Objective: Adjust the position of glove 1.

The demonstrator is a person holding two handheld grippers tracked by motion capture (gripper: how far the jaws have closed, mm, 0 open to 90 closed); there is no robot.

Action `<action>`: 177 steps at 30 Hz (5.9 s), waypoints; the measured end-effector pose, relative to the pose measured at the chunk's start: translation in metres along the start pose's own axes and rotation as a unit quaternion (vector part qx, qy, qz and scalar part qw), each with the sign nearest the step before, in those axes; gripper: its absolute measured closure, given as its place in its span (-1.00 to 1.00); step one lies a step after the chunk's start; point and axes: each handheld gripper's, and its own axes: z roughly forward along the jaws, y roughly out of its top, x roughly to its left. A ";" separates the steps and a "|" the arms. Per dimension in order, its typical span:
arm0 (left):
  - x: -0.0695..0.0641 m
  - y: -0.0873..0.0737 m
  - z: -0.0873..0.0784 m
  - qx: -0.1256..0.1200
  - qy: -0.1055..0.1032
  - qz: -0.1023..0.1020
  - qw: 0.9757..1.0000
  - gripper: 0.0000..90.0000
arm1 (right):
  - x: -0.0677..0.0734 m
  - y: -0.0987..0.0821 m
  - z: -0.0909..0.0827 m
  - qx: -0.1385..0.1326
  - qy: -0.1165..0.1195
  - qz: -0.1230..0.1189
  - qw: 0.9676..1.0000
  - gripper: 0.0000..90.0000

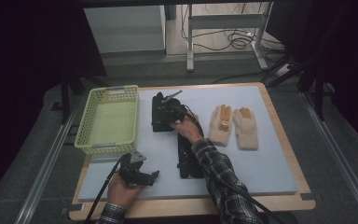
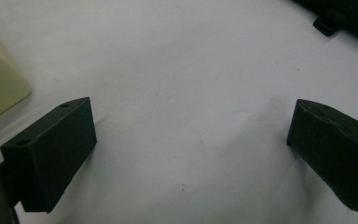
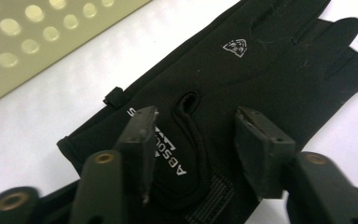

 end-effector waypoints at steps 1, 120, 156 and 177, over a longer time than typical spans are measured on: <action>0.000 0.000 0.000 0.000 0.000 0.000 1.000 -0.96 | 0.000 -0.001 0.000 -0.003 0.005 0.004 1.000 0.24; -0.001 0.000 0.000 0.000 0.002 0.002 1.000 -0.96 | 0.068 -0.197 -0.168 -0.031 0.019 -0.001 0.999 0.96; 0.005 -0.007 -0.007 -0.002 -0.015 0.017 1.000 -0.89 | 0.105 -0.152 -0.119 -0.037 0.035 -0.031 0.998 0.93; -0.006 -0.001 -0.011 0.007 -0.012 0.034 0.999 -0.97 | 0.021 -0.222 -0.208 -0.040 -0.088 0.029 0.995 -0.24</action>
